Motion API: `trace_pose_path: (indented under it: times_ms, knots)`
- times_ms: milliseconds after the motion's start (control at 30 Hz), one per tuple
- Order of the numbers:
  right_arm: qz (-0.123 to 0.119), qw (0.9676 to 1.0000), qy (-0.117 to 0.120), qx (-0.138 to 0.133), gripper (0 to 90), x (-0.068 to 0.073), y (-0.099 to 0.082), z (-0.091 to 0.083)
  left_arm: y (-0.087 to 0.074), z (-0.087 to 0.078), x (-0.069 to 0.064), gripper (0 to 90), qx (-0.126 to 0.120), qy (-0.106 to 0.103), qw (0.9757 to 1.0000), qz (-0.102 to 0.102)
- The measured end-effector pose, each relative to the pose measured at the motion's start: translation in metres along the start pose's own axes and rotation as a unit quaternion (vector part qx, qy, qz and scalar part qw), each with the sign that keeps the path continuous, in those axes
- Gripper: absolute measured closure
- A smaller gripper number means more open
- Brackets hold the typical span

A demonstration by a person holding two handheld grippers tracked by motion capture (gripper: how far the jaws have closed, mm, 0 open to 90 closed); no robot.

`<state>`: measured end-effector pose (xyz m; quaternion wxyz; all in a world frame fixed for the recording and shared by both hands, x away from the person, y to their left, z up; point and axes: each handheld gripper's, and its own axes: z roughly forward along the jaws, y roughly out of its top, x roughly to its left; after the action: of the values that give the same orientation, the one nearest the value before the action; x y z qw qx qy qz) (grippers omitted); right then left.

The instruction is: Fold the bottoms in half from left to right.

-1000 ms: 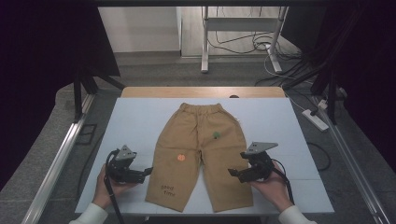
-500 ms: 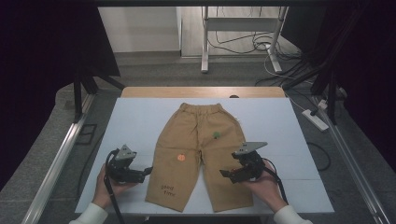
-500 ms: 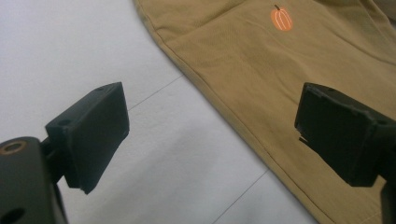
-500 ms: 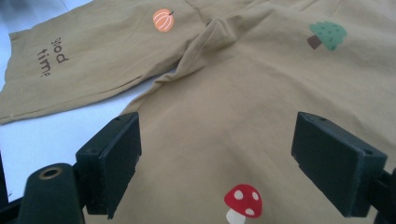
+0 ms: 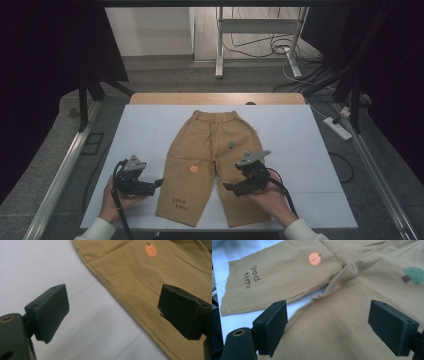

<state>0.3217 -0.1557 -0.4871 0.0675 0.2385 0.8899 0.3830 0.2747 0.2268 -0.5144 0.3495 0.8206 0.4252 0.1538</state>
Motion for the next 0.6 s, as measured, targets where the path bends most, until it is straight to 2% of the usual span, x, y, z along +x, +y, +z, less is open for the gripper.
trace_pose_path:
  times_ms: [600]
  knots:
    - [-0.016, 0.9995, 0.024, 0.015, 16.3, 0.017, 0.018, 0.029, -0.002, -0.003, 0.002, 10.5, -0.001, 0.003, 1.0, -0.005]
